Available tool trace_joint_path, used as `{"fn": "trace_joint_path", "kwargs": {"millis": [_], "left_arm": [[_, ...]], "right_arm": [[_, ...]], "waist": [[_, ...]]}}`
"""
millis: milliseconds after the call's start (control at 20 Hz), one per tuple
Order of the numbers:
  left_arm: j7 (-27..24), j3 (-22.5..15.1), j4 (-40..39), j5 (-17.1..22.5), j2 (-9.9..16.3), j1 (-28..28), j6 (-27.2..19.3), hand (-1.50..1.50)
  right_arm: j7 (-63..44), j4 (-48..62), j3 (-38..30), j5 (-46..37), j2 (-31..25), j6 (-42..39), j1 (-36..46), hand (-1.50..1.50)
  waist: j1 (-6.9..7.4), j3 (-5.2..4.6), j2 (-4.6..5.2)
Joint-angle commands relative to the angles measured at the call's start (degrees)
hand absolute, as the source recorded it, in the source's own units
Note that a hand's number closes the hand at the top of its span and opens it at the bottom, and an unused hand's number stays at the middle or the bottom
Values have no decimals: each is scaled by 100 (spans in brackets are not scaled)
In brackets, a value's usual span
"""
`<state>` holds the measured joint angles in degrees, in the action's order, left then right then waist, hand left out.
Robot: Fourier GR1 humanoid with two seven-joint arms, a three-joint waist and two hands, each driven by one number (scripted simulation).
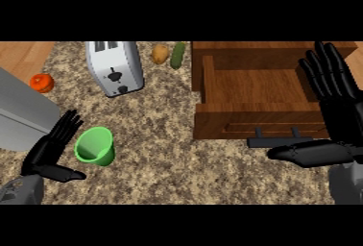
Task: Pick up the cup, place it into the drawer and close the drawer
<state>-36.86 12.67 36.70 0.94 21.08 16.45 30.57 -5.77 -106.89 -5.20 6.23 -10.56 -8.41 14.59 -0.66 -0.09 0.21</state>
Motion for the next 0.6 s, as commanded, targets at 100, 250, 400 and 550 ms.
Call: {"fn": "trace_joint_path", "kwargs": {"millis": [100, 250, 400, 550], "left_arm": [[-1134, -54, -1359, -404, 163, 486, 142, -150], [-1686, -121, -1768, -543, 258, 440, 237, -150], [-1909, -160, -1894, -569, -91, 535, -66, -150], [-2030, -155, -2018, -593, -216, 724, -284, -150]], "right_arm": [[-145, 315, -81, 86, -35, -16, 503, -150], [-92, -131, 183, -35, 163, 27, -37, -150], [-37, 213, -137, 178, -147, -217, 265, -150], [329, 582, -5, -156, 70, -14, 329, -150]], "waist": [[13, -1, 5], [-62, -11, 24], [-51, -12, 36], [-38, -14, 52]]}}
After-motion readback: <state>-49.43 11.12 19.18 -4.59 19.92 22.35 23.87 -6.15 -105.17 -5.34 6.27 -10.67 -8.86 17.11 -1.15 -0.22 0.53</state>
